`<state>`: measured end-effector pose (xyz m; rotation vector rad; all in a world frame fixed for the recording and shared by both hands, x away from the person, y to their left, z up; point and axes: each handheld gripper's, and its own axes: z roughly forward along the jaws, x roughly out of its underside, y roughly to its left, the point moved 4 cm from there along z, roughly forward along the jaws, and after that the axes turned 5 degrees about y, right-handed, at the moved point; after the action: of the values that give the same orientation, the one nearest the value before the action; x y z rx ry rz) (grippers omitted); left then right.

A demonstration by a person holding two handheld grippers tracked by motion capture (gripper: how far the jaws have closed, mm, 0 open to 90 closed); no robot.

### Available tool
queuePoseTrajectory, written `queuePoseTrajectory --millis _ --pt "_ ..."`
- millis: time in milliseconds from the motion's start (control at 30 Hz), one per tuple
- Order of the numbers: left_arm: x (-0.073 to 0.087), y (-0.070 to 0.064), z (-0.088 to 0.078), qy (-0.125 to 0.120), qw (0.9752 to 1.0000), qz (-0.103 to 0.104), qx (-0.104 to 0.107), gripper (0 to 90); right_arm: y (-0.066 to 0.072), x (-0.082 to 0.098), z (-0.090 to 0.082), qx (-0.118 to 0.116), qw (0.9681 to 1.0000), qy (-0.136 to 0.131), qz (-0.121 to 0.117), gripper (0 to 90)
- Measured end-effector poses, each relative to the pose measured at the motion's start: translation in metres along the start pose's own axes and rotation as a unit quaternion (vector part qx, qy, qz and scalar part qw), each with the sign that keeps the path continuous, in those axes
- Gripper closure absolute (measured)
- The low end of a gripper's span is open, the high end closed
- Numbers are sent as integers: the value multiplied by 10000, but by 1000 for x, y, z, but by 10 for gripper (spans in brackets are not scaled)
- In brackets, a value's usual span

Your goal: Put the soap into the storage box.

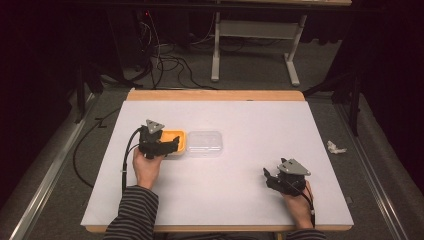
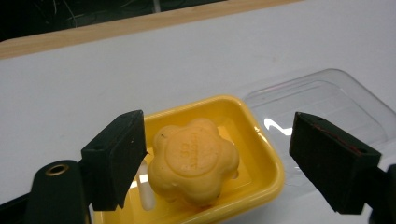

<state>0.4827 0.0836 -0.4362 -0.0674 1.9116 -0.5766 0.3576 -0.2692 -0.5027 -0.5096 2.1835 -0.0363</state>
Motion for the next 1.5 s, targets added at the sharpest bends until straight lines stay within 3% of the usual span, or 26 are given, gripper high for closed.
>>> queuePoseTrajectory --millis 533,1100,1500 --pt "3 -34 -28 -132 9982 147 574 190 -2 0 -2 -80 9999 -73 115 273" --pt "7 -38 -42 -196 9972 34 723 189 -1 0 -1 -62 9999 -59 83 273" --pt "10 -52 -54 -188 9954 -93 930 187 -1 0 -1 -54 9999 -61 60 273"
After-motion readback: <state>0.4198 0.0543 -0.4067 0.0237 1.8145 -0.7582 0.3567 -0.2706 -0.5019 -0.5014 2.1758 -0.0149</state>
